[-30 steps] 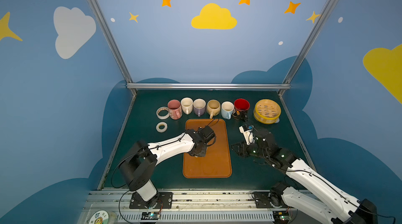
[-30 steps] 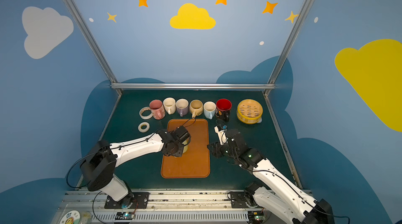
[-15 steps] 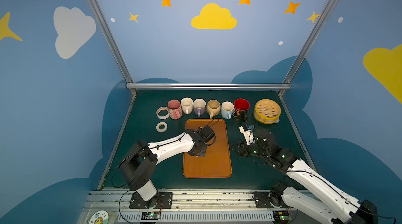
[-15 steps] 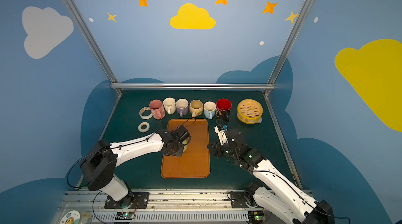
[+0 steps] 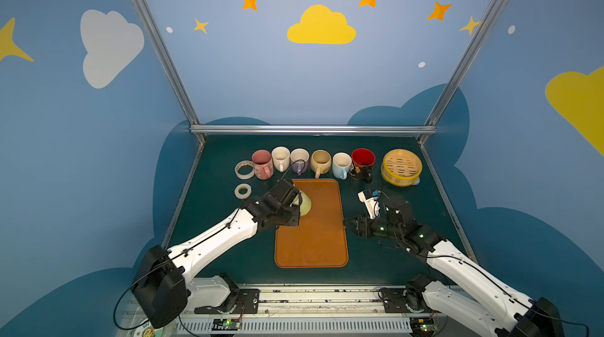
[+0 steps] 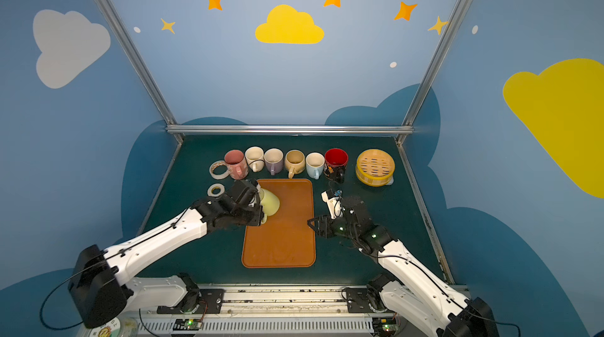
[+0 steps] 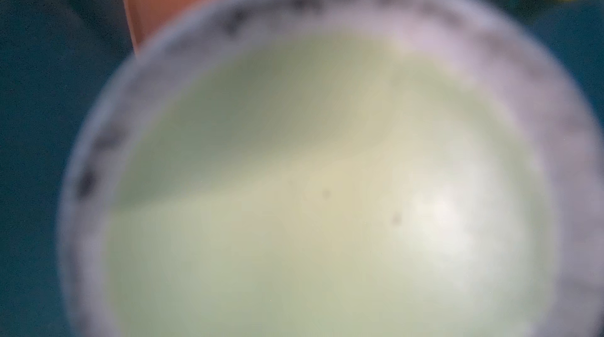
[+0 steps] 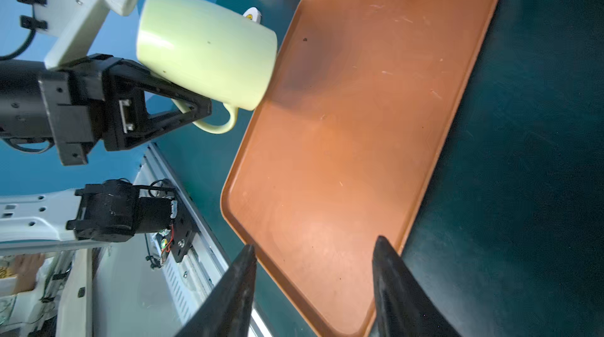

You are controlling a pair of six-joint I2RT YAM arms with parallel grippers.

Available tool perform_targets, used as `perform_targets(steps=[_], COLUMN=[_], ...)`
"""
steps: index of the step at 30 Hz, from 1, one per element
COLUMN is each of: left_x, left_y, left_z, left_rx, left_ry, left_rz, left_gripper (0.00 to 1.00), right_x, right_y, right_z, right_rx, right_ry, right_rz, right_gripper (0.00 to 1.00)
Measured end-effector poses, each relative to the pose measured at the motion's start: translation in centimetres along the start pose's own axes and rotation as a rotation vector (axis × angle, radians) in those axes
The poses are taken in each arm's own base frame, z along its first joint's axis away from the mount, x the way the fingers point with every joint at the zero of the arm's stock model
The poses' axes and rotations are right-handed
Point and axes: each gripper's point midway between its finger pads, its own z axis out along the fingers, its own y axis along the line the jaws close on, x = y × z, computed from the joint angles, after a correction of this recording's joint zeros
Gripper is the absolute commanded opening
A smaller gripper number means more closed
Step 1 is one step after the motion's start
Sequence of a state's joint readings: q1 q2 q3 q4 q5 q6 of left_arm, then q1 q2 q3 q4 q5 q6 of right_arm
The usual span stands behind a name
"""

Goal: Turn the mug right side up
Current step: Pick up the mug from the tray, then place the mug on the tray.

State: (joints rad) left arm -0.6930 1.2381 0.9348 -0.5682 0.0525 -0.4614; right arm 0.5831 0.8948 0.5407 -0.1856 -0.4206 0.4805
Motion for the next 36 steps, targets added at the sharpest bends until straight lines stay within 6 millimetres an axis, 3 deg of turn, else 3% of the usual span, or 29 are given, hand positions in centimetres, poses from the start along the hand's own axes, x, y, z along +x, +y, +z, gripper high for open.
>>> perform_targets(steps=[7, 15, 23, 29, 36], left_x=[-2.5, -5.4, -7.9, -9.2, -9.5], left_y=[-1.8, -5.6, -9.0, -10.1, -9.9], left_z=[-3.3, -6.1, -9.2, -10.2, -9.1], left_rx=[0.229, 0.493, 0.684, 0.733, 0.729], left_ry=[-0.129, -0.226, -0.331, -0.358, -0.372], left_rz=[-0.066, -0.085, -0.036, -0.018, -0.027], left_gripper=[0.04, 0.04, 0.04, 0.04, 0.04], right_x=[-1.7, -3.8, -8.1, -10.8, -10.8], right_y=[2.1, 4.9, 8.5, 10.5, 10.6], right_z=[0.5, 1.0, 0.4, 0.0, 0.0], right_rx=[-0.190, -0.375, -0.518, -0.588, -0.589], right_ry=[-0.046, -0.066, -0.109, -0.128, -0.128], right_rz=[0.065, 0.081, 0.041, 0.007, 0.004], right_gripper=[0.61, 0.62, 0.62, 0.61, 0.60])
